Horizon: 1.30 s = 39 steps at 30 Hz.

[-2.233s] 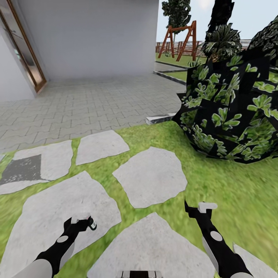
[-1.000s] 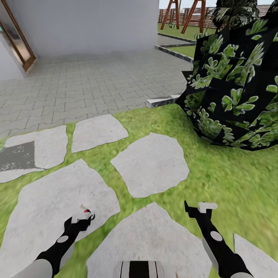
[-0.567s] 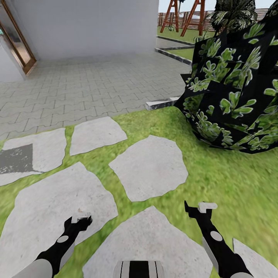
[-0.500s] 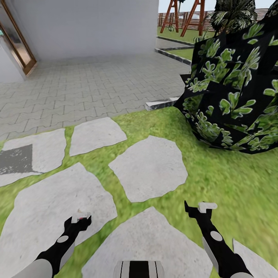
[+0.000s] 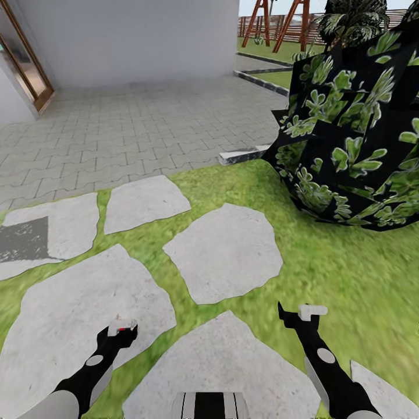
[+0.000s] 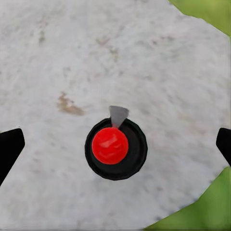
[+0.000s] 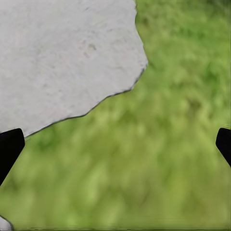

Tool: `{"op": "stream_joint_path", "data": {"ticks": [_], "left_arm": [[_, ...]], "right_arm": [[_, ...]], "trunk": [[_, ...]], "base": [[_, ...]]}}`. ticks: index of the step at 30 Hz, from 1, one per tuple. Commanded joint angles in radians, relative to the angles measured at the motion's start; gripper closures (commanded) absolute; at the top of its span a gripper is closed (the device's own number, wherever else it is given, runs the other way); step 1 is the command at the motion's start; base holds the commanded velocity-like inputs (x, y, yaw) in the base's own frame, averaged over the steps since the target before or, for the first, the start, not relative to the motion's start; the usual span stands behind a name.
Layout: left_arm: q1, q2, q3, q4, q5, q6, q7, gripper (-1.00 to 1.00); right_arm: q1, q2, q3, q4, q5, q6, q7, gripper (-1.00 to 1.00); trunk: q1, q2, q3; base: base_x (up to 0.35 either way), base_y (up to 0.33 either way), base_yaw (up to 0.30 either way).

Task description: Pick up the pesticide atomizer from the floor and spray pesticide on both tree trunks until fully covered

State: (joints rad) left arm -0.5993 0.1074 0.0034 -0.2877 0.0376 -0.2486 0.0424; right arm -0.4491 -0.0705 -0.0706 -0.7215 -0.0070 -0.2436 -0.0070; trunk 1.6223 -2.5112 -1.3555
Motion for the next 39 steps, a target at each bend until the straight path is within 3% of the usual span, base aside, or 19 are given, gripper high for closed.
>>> {"op": "stream_joint_path", "data": {"ticks": [1, 12, 39], "left_arm": [[0.0, 0.0, 0.0, 0.001, 0.004, -0.004, 0.0, -1.0], [0.0, 0.0, -0.001, 0.002, 0.002, -0.004, -0.001, -1.0], [0.0, 0.001, -0.002, 0.001, 0.003, -0.007, -0.001, -1.0]], "right_arm": [[0.0, 0.0, 0.0, 0.001, -0.001, -0.003, -0.001, -1.0], [0.0, 0.0, 0.0, 0.002, -0.001, -0.003, -0.001, -1.0], [0.0, 0.0, 0.0, 0.002, -0.001, -0.003, -0.001, -1.0]], "trunk": [[0.0, 0.0, -0.005], [0.005, -0.003, -0.059], [0.005, -0.003, -0.063]], "base": [[0.0, 0.0, 0.0], [0.0, 0.0, 0.0], [0.004, 0.022, -0.028]]}}
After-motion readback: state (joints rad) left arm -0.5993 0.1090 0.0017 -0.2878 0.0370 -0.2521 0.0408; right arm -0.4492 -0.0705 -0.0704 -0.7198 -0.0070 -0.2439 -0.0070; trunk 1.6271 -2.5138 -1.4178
